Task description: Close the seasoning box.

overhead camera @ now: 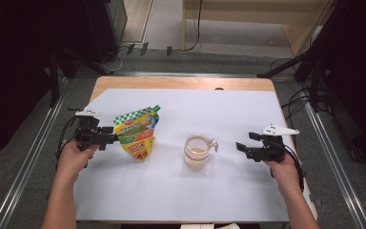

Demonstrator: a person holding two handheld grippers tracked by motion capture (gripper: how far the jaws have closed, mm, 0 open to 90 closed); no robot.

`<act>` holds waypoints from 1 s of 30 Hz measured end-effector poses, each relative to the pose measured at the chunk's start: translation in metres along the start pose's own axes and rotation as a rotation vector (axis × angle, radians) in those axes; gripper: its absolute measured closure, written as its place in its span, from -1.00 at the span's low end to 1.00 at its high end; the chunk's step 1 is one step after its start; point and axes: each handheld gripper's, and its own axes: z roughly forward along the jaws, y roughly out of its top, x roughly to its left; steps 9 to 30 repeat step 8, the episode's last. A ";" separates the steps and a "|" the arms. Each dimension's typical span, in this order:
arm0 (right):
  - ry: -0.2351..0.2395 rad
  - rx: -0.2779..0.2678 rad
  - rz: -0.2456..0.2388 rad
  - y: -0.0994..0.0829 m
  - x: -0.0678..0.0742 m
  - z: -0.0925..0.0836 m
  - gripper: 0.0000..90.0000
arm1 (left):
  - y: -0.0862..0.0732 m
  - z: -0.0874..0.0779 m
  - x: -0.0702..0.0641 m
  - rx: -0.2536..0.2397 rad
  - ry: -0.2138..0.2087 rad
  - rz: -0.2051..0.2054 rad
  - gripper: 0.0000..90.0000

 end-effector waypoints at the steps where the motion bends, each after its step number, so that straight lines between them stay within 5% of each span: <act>1: -0.002 -0.001 0.001 0.000 0.000 0.000 -0.39 | 0.000 0.000 0.000 -0.003 0.004 0.003 -0.33; 30: -0.006 0.002 0.004 -0.001 -0.002 0.001 -0.39 | -0.003 0.005 0.006 0.007 0.016 -0.003 -0.38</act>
